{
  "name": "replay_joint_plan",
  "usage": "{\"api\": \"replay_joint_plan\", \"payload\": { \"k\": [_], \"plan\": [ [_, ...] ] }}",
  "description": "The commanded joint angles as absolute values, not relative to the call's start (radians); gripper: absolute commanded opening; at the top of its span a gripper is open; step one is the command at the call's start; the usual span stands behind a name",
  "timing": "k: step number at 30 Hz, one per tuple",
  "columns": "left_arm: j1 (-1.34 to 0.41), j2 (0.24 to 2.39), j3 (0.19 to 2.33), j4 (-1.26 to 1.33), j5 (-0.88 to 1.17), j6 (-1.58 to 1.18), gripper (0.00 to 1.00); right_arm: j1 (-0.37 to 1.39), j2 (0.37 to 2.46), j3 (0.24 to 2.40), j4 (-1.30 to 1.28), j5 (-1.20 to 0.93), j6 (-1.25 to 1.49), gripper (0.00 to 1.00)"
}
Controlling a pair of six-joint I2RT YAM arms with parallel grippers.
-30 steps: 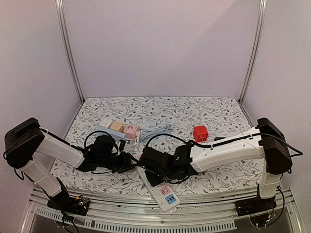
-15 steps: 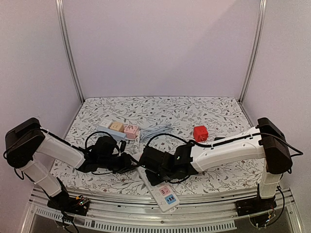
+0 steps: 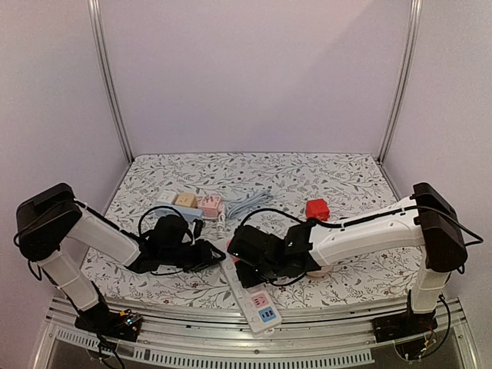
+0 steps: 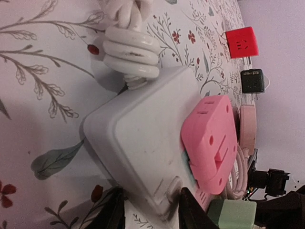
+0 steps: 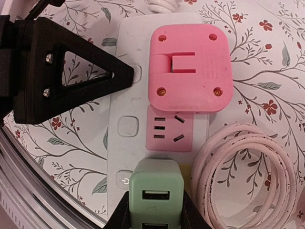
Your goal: Pull the plug off the socket
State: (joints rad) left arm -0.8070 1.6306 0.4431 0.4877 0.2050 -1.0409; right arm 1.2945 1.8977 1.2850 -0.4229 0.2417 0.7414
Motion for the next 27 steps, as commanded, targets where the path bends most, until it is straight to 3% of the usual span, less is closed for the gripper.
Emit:
{"api": "replay_joint_plan", "payload": {
  "k": [1,8,15,27],
  "plan": [
    [-0.830,1.724,0.413,0.314,0.172,-1.018,0.36,1.342,1.924,1.370,-0.524,0.308,0.713,0.00],
    [-0.830,1.737,0.418,0.321,0.172,-1.025,0.36,1.420,1.997,1.520,-0.700,0.486,0.676,0.00],
    [-0.831,1.744,0.432,0.313,0.172,-1.022,0.35,1.428,2.025,1.553,-0.715,0.499,0.672,0.00],
    [-0.834,1.741,0.431,0.311,0.172,-1.020,0.34,1.353,1.904,1.355,-0.466,0.276,0.737,0.00]
  ]
}}
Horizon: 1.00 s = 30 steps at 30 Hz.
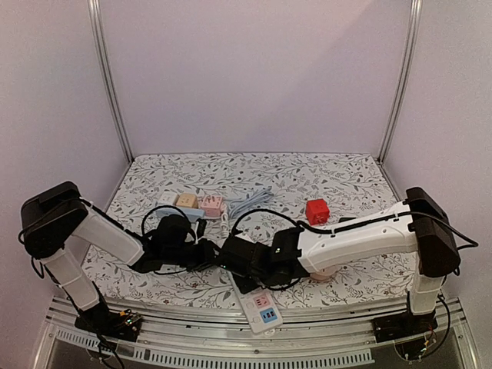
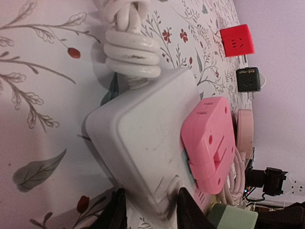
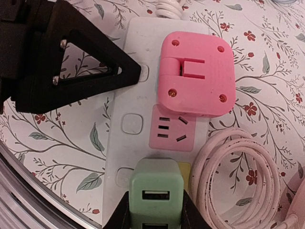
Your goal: Pull the plug off the socket
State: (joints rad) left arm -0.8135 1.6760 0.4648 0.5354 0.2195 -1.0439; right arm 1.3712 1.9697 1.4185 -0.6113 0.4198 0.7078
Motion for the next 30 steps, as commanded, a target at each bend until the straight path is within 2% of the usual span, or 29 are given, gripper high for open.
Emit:
{"api": "replay_joint_plan", "payload": {
  "k": [1,30],
  "plan": [
    [-0.834,1.741,0.431,0.310,0.170,-1.020,0.34,1.347,1.893,1.340,-0.447,0.261,0.744,0.00],
    [-0.838,1.733,0.443,0.310,0.171,-1.006,0.34,1.311,1.834,1.256,-0.357,0.195,0.798,0.00]
  ]
}}
